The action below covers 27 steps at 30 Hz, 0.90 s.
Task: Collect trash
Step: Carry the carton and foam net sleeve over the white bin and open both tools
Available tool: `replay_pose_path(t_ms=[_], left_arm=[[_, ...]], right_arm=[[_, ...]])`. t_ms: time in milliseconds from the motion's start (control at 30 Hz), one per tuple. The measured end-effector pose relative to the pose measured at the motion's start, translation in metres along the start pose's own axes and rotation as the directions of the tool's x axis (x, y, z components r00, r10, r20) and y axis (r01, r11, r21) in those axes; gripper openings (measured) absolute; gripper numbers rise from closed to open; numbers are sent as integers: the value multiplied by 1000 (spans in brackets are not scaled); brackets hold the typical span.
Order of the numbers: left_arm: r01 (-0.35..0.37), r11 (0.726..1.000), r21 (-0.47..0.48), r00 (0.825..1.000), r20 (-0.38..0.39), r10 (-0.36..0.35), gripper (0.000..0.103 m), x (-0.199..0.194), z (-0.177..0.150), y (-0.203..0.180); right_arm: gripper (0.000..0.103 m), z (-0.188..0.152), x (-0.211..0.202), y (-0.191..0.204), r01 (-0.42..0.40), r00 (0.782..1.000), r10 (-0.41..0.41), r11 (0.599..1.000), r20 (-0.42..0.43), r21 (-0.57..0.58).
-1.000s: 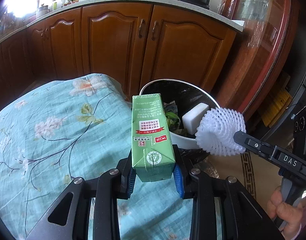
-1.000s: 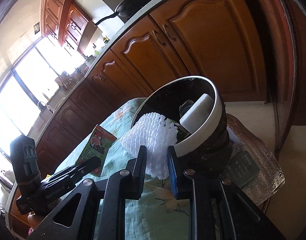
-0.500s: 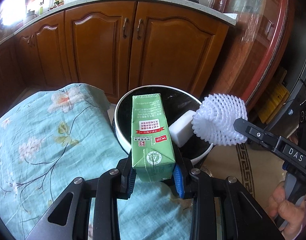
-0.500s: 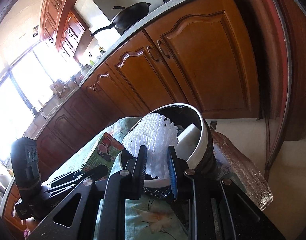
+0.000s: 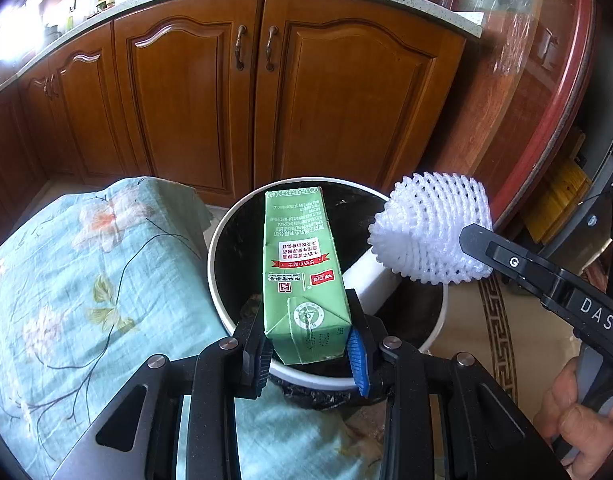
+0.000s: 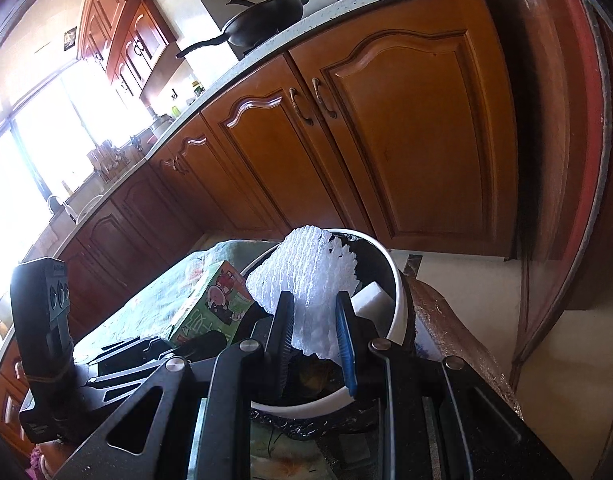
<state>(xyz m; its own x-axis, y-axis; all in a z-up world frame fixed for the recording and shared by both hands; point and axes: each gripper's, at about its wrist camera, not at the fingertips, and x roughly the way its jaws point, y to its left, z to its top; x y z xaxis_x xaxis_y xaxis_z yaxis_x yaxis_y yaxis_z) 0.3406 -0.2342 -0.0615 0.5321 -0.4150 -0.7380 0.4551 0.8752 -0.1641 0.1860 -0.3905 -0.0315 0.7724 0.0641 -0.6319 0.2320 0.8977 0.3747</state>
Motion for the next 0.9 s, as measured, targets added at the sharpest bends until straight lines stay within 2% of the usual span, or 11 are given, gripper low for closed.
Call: replay_pose_path(t_ms=[467,900], left_arm=[[-15,1000,-6,999,-50,15,31,33,14,0],[-27,1000,-8,998,-61,26,31,38,18,-5]], right_arm=[[23,4,26,8,35,998,-37,998,-54,-45],[25,10,40,8,44,995,-48,998,-84,-49]])
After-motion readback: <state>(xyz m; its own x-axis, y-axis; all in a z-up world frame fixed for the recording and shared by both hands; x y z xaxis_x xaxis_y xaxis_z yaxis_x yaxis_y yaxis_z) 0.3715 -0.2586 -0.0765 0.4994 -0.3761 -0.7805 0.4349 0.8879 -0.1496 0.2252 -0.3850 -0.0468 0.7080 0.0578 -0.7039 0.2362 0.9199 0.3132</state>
